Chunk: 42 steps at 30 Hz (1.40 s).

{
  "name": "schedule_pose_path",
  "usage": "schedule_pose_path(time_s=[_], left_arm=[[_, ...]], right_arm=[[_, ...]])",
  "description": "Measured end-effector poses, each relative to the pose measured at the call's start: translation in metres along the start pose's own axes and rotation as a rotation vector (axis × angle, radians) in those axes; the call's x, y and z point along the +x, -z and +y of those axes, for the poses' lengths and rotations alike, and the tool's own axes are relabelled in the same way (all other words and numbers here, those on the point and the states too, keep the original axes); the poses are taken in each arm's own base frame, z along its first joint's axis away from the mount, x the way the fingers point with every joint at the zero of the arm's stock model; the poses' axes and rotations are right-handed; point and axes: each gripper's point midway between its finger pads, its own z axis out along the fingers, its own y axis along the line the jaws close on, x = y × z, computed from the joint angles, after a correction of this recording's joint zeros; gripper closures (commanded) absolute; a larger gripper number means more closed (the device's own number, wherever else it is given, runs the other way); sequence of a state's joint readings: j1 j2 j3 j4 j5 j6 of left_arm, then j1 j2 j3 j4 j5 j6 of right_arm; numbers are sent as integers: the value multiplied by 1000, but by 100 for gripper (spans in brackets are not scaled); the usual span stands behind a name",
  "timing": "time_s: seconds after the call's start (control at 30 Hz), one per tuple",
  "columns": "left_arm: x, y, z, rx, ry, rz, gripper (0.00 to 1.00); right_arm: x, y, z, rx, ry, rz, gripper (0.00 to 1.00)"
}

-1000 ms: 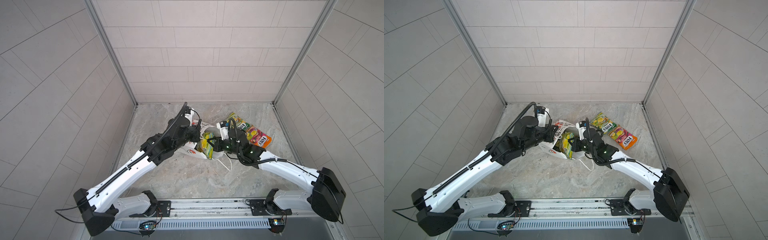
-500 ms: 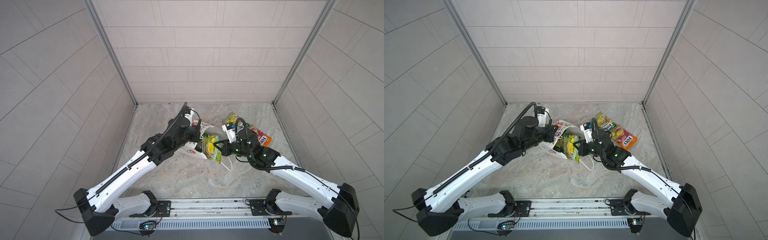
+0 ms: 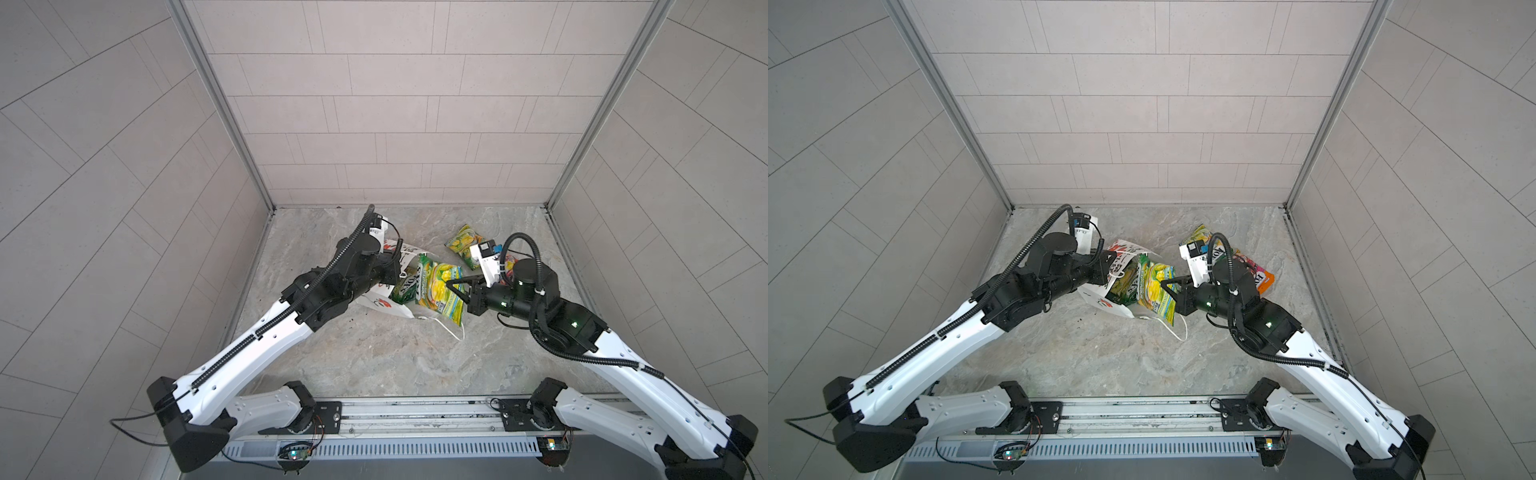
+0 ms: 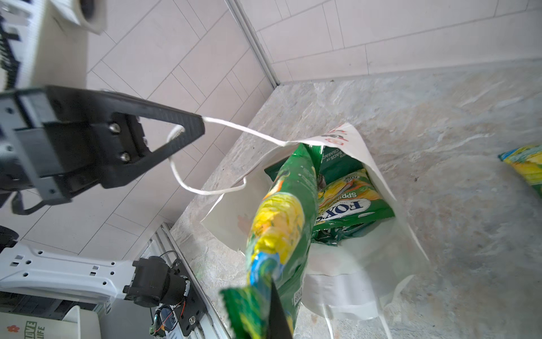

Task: Take the snacks out of the paper bag
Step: 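Pull the green packet out of the bag with the right gripper, away from the robot, then lower the green packet beside the other packets and open the right gripper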

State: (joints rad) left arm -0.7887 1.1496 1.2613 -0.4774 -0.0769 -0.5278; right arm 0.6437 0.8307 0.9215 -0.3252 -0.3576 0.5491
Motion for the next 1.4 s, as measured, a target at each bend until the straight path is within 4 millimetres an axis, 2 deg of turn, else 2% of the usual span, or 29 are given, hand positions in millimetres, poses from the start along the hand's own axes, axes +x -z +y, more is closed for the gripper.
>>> schedule_pose_path(time_s=[0.2, 0.43, 0.57, 0.77, 0.87, 1.0, 1.2, 1.4], left_arm=[[0, 0, 0, 0, 5, 0, 100], [0, 0, 0, 0, 6, 0, 100], [0, 0, -1, 4, 6, 2, 100], [-1, 3, -1, 5, 3, -2, 100], [-2, 8, 1, 1, 0, -11, 100], [-5, 13, 3, -6, -3, -24, 100], [-5, 19, 3, -2, -18, -25, 100], [-2, 21, 2, 10, -29, -11, 100]], right_arm=[[-17, 32, -14, 80, 25, -104, 100], [-27, 56, -40, 214, 16, -177, 100], [-25, 61, -63, 316, -7, -175, 100], [-19, 64, -111, 485, -68, -143, 100], [-10, 58, -138, 554, -104, -97, 100], [14, 44, -168, 596, -145, -16, 100], [35, 7, -191, 552, -193, 73, 100], [41, -39, -205, 448, -263, 91, 100]])
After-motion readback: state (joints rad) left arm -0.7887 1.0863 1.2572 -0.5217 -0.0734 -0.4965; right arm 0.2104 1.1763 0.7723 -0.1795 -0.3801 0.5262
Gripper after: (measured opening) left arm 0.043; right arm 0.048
